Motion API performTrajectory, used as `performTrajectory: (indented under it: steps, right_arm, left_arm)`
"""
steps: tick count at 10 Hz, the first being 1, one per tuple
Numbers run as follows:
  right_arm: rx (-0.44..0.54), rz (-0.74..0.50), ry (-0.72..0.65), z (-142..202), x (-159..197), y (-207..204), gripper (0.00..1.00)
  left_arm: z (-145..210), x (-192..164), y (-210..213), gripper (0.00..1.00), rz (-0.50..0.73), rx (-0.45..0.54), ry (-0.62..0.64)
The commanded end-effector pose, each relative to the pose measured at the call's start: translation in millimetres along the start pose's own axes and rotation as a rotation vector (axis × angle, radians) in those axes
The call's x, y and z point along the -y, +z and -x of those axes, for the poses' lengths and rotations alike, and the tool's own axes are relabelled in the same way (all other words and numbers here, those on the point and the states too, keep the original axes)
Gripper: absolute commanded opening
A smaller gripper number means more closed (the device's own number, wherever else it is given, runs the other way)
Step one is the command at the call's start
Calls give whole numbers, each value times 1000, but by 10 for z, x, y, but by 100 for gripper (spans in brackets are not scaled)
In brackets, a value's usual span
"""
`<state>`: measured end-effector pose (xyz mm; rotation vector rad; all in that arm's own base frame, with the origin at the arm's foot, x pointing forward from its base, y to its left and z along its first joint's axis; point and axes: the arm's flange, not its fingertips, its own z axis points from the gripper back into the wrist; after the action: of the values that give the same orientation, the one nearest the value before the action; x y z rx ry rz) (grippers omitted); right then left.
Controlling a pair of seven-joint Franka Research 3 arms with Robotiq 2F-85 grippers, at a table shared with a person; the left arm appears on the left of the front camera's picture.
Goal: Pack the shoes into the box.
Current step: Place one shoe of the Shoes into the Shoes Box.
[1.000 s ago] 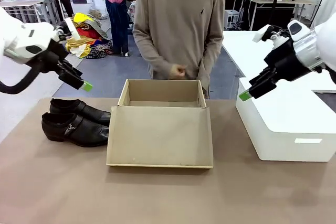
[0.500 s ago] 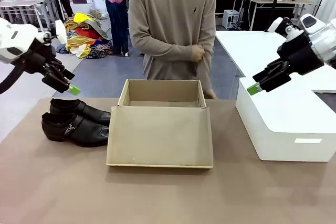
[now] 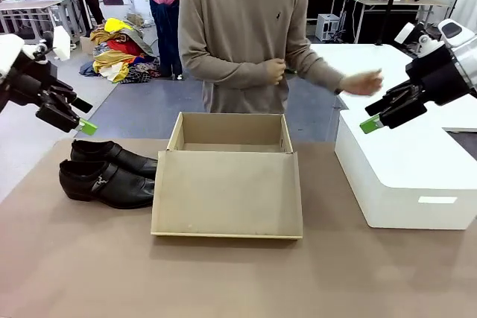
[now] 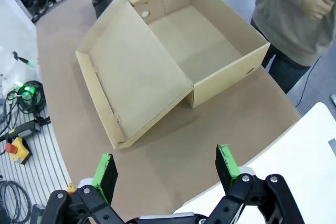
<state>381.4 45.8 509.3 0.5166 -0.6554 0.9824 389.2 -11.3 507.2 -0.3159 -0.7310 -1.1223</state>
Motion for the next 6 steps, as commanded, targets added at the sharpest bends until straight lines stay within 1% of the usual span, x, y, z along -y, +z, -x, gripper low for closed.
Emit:
performTrajectory:
  steps: [1, 6]
  right_arm:
    - [1, 8, 2, 3, 6, 15, 100]
    - [1, 8, 2, 3, 6, 15, 100]
  left_arm:
    - [-32, -4, -56, 100, -4, -17, -11]
    - [-32, -4, -56, 100, -4, -17, -11]
